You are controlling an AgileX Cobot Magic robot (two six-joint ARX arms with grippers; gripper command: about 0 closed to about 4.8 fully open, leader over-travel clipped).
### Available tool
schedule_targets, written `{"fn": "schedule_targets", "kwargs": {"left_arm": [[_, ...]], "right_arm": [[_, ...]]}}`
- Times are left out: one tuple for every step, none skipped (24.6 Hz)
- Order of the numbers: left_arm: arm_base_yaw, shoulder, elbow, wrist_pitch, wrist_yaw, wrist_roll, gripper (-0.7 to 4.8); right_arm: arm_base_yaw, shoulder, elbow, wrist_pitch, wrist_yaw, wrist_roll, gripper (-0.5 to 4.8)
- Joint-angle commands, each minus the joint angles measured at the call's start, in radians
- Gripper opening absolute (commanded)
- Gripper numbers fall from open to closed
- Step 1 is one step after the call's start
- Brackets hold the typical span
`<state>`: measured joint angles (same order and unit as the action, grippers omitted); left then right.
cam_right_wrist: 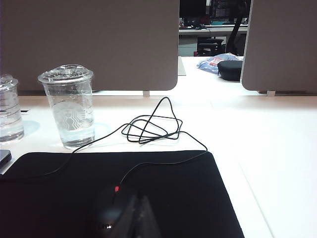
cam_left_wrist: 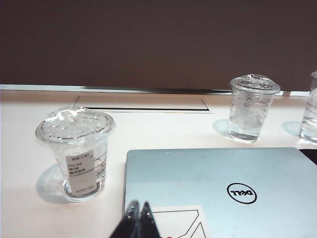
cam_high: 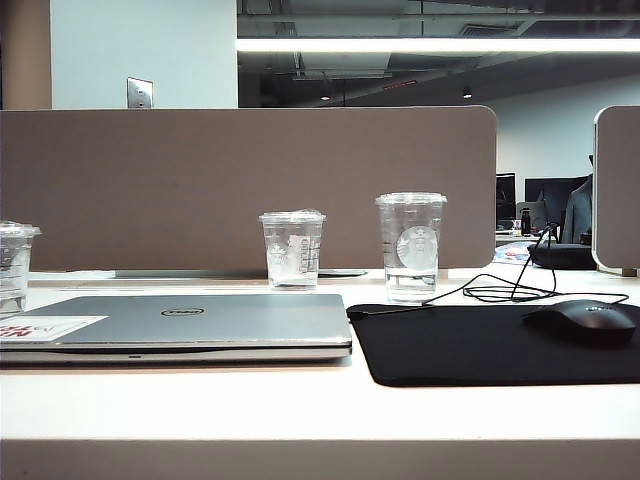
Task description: Pick up the coffee cup on the left and place it on the left side of the laptop.
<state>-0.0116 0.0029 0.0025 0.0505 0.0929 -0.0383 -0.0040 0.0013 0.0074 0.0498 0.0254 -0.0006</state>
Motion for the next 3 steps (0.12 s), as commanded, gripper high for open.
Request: {"fn": "schedule_targets", "kwargs": {"left_arm": [[0.0,0.0,0.004,0.01,-0.002,0.003,-0.05],[0.001,0.0,0.004,0.01,-0.002,0.003,-0.05],[0.0,0.0,0.004,0.01,-0.002,0.003,-0.05]], "right_arm": [[0.0,-0.002,-0.006,0.011,-0.002,-0.002,-0.04],[0.0,-0.002,-0.006,0.003,-0.002,-0.002,-0.04],[0.0,-0.002,-0.006,0.0,-0.002,-0.002,-0.04]]}}
